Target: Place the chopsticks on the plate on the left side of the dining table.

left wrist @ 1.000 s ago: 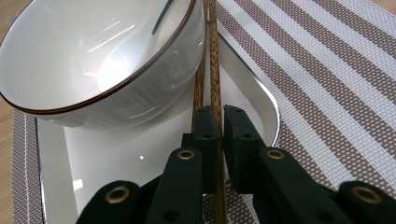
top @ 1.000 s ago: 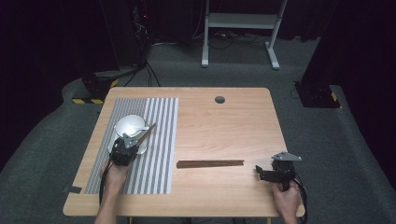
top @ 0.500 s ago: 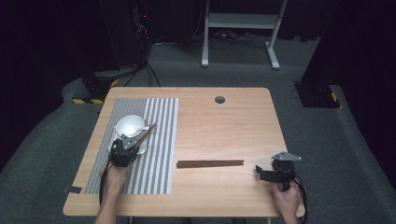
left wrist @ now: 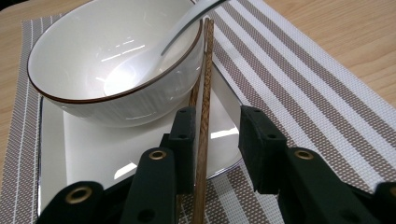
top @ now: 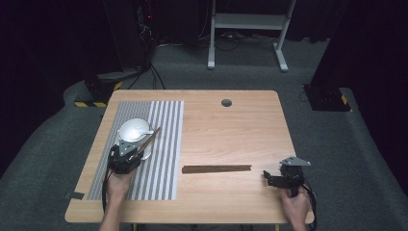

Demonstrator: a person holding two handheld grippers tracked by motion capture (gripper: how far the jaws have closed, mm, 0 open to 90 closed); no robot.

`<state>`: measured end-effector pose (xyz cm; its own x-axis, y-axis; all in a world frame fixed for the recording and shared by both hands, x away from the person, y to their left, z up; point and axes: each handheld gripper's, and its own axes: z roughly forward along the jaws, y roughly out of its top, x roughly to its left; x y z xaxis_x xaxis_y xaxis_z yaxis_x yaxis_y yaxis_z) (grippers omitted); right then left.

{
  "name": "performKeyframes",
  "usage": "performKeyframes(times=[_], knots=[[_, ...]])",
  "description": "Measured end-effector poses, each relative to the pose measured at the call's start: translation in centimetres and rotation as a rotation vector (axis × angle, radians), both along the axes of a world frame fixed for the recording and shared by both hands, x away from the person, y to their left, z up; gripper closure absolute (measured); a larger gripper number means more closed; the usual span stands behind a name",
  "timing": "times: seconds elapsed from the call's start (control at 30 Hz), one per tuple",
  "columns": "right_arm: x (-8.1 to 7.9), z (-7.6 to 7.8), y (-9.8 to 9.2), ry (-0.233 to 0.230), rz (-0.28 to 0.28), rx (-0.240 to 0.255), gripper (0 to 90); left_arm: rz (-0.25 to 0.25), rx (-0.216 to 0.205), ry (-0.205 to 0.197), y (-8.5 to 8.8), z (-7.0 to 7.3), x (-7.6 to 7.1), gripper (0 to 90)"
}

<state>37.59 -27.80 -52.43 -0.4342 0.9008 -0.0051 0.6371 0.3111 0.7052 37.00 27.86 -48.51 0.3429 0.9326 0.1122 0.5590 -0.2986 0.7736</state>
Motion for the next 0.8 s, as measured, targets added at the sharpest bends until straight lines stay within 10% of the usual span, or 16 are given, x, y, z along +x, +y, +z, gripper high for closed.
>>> performKeyframes(times=[0.8], knots=[[0.0,0.0,0.0,0.000,0.000,0.000,12.8,0.108,-0.034,-0.039,1.9,0.1,-2.2,54.1]])
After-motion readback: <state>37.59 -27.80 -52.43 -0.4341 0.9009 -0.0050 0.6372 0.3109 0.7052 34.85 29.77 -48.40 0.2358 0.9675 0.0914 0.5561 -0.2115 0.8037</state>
